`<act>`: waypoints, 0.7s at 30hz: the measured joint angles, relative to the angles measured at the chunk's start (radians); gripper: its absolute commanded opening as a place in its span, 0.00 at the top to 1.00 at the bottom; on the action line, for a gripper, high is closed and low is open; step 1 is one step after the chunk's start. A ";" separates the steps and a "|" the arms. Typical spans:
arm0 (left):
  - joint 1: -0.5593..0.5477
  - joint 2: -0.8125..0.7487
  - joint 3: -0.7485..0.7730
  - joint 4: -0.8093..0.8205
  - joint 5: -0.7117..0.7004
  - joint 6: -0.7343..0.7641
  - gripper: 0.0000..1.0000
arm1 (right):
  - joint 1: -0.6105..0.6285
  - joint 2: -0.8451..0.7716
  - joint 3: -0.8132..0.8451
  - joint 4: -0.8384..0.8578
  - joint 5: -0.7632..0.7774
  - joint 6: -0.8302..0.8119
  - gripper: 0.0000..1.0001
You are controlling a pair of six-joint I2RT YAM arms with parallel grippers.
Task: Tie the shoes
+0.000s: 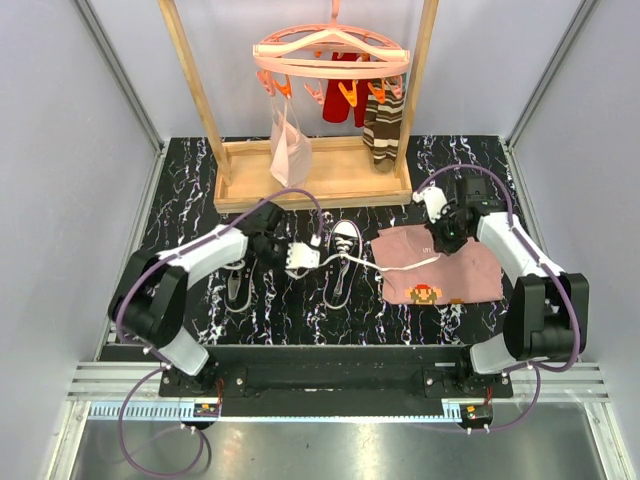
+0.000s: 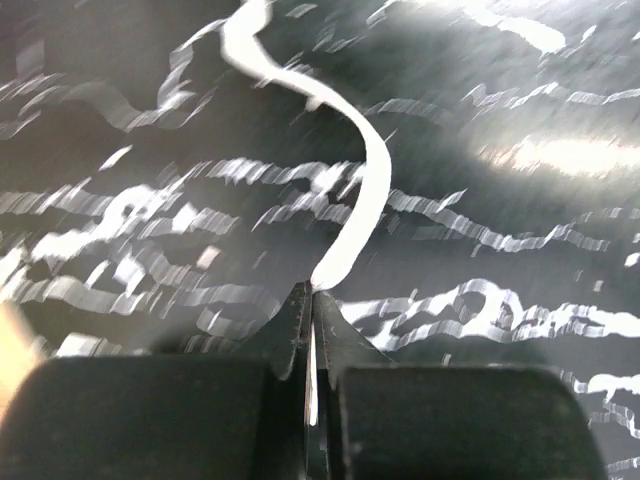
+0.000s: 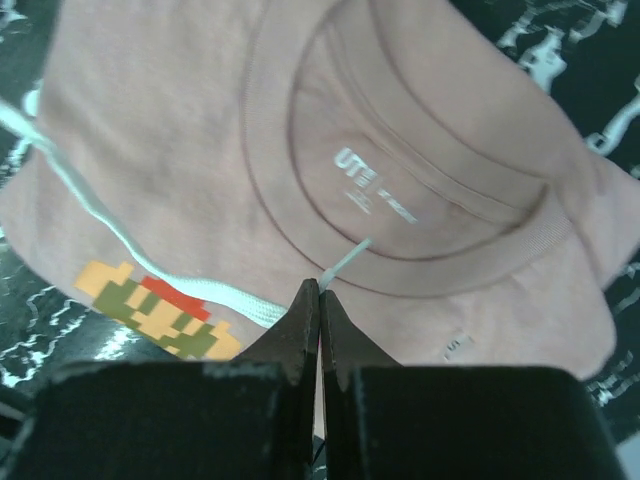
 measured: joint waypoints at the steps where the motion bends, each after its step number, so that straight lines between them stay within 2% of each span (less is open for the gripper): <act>1: 0.013 -0.028 0.000 -0.006 -0.004 -0.006 1.00 | -0.008 -0.010 0.000 0.000 0.010 -0.001 1.00; 6: 0.082 -0.130 0.000 -0.027 -0.023 -0.019 1.00 | -0.082 -0.003 -0.001 0.005 0.067 -0.023 1.00; 11: 0.138 -0.145 -0.001 -0.068 -0.044 -0.009 1.00 | -0.167 0.033 -0.012 0.031 0.102 -0.063 1.00; 21: 0.237 -0.162 -0.002 -0.132 -0.072 0.040 1.00 | -0.171 0.104 -0.029 0.047 0.085 -0.078 1.00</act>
